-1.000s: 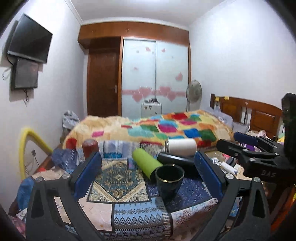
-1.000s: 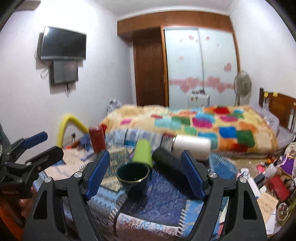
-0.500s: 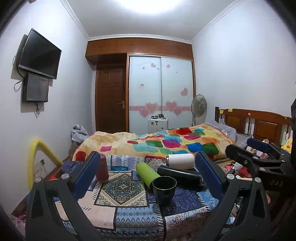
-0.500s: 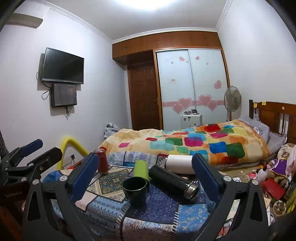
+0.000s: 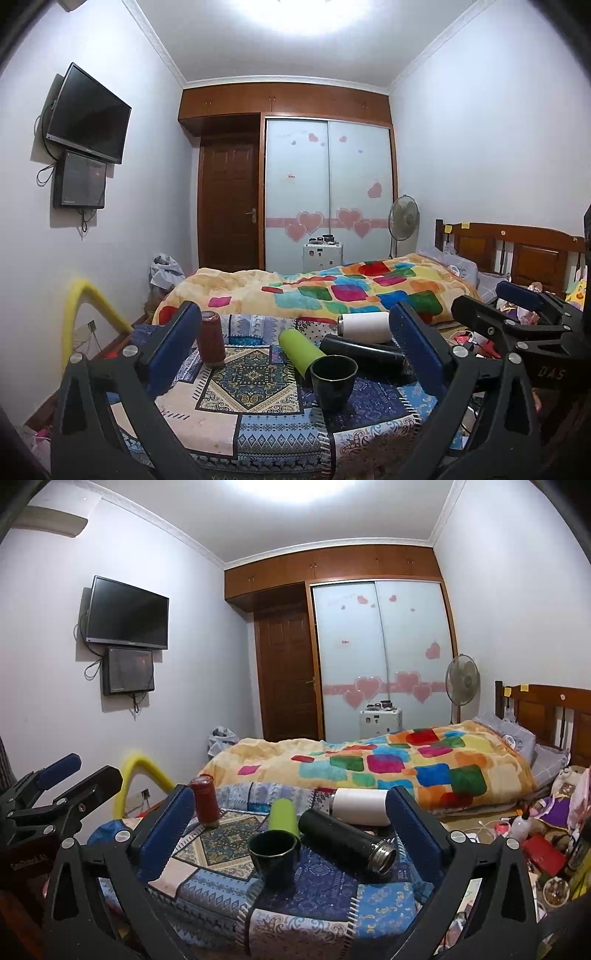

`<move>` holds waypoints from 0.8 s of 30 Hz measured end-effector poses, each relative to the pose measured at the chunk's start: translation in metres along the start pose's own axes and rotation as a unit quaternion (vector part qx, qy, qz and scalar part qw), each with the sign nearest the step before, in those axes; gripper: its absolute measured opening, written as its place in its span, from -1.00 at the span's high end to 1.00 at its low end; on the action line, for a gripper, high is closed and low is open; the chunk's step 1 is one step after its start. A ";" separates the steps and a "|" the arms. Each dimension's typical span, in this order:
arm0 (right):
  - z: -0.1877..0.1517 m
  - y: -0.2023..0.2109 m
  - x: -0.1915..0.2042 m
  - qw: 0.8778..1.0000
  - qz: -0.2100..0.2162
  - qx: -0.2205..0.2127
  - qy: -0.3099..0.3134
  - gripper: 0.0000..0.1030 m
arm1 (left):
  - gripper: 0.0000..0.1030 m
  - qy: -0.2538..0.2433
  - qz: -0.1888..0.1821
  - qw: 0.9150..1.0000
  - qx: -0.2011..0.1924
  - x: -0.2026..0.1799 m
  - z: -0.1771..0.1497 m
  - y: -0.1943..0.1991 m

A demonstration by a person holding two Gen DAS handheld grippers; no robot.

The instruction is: Flip cup upright

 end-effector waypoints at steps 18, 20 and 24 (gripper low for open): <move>0.000 0.002 0.001 1.000 -0.001 0.001 0.001 -1.00 | -1.00 0.008 0.004 1.000 0.009 0.002 -0.003 -0.005; 0.000 0.001 0.001 1.000 -0.001 0.001 0.000 -1.00 | -1.00 0.008 0.003 1.000 0.010 0.002 -0.004 -0.006; 0.000 0.001 0.001 1.000 -0.001 0.001 0.001 -1.00 | -1.00 0.008 0.002 1.000 0.011 0.003 -0.004 -0.007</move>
Point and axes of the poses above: each gripper's, at about its wrist camera, not at the fingertips, and y roughly against the way its jaws point, x to its left, z to its top, the point moved 1 cm from there along -y, roughly the way its jaws point, and after that the axes turned 4 degrees about -x, right-handed, at the moved point
